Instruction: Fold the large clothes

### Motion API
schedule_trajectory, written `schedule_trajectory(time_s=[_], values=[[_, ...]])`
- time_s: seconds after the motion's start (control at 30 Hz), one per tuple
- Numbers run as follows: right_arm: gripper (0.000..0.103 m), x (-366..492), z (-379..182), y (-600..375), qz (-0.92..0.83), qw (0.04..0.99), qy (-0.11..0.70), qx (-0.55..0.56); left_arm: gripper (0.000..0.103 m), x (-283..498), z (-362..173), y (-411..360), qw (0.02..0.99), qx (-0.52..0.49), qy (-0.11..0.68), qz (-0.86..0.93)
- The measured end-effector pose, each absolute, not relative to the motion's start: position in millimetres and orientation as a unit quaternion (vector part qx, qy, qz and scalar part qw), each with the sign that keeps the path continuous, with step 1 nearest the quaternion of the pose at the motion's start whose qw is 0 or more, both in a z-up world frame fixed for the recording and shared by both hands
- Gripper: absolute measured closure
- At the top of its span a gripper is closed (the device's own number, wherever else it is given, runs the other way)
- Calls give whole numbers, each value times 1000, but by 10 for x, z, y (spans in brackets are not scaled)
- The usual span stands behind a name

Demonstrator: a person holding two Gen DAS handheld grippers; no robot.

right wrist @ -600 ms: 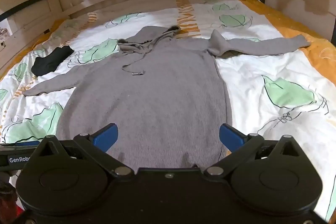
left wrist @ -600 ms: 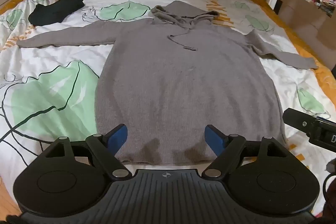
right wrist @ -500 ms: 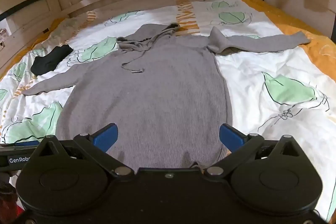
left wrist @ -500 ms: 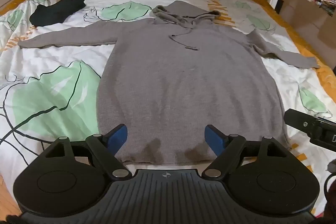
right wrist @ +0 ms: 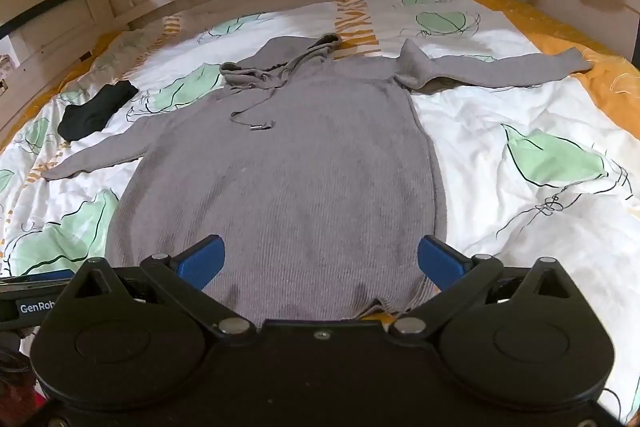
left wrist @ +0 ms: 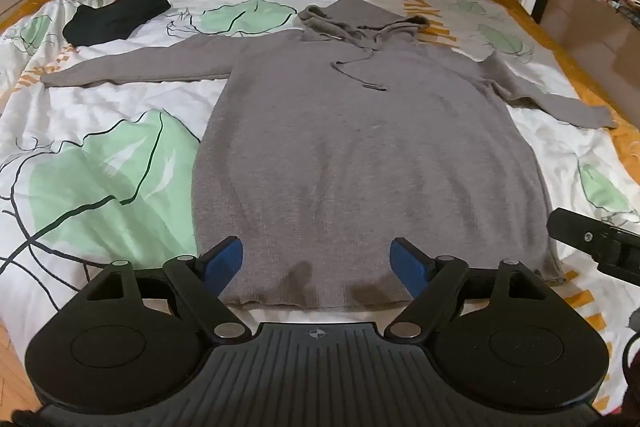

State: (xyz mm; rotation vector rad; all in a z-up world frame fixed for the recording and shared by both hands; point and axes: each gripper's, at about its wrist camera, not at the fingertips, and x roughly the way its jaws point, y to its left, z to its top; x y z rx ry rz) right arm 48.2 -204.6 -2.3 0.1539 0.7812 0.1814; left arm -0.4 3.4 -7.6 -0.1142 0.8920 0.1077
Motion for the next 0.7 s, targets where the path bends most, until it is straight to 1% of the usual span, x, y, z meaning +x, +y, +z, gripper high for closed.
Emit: schedule_trajectory(time_s=[0.7], values=[[1,507,-46,-2007,92,911,393,84,23,0,-117,55,896,-50,436,59]])
